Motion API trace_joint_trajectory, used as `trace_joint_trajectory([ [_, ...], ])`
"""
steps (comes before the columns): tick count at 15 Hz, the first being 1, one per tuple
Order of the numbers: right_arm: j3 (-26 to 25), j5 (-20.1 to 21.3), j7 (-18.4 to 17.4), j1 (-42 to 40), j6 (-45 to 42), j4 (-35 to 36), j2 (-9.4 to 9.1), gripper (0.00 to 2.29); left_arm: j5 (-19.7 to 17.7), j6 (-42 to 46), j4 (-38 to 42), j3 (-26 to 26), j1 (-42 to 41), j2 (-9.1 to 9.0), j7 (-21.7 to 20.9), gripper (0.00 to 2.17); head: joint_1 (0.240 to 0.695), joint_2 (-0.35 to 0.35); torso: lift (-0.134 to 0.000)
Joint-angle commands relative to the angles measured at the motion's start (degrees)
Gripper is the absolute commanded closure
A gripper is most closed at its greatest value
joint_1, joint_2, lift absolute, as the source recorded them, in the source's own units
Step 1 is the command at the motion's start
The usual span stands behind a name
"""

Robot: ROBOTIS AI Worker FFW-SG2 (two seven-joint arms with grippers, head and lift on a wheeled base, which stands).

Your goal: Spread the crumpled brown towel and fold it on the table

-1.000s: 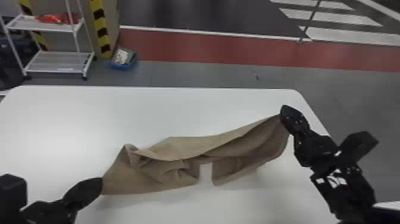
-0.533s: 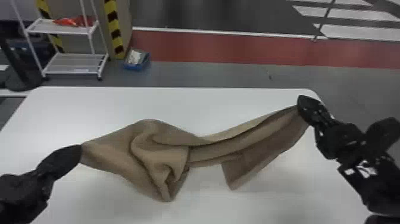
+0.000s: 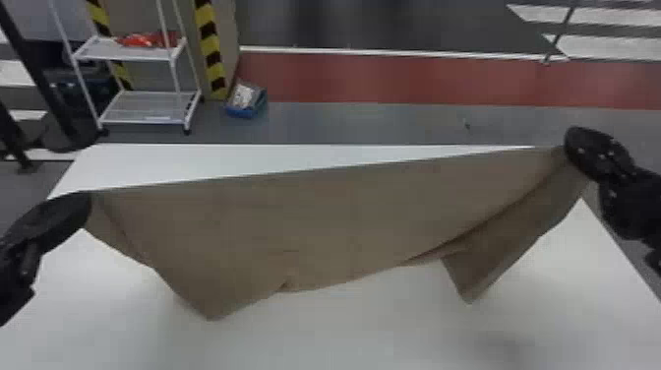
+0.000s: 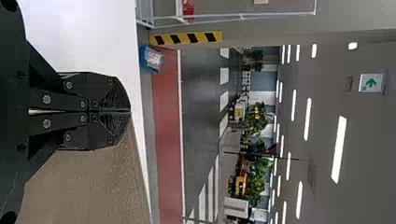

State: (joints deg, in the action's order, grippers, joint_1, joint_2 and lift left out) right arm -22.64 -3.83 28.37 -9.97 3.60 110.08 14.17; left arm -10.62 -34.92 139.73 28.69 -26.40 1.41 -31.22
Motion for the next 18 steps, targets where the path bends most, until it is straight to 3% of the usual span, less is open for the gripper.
trace_joint_trajectory([
  [1,-0.03,0.93,0.02,1.18,2.17,0.75,0.85,1.48,-0.20,-0.90,0.36,0.14,2.06,0.35,0.63,1.42,0.691,-0.053,-0.124],
  [3,2.87,3.48,0.02,4.17,4.98,0.39,1.03,1.48,1.30,-2.83,-0.60,-1.45,5.93,0.35,0.90,1.42,0.666,-0.053,-0.124],
  [8,8.32,5.41,-0.34,14.10,10.60,-3.12,1.21,1.48,8.24,-4.24,-8.51,-11.47,17.26,0.61,2.39,1.41,0.615,-0.045,-0.124],
  [10,9.11,6.20,-0.69,19.46,13.59,-5.93,1.38,1.48,9.65,-6.88,-13.08,-13.66,23.33,0.70,2.48,1.41,0.571,-0.052,-0.124],
  [14,11.04,7.87,-0.78,30.18,14.82,-14.46,3.23,1.48,10.70,-7.23,-22.75,-16.30,34.49,0.87,3.80,1.41,0.509,-0.071,-0.124],
  [15,11.92,7.96,-0.78,33.17,15.17,-16.83,3.93,1.48,10.70,-7.23,-26.35,-16.83,38.18,0.96,3.88,1.41,0.477,-0.077,-0.124],
  [18,12.62,7.78,-1.04,38.62,15.17,-20.44,4.46,1.48,10.70,-7.05,-31.98,-16.83,45.30,1.14,3.80,1.41,0.422,-0.088,-0.124],
])
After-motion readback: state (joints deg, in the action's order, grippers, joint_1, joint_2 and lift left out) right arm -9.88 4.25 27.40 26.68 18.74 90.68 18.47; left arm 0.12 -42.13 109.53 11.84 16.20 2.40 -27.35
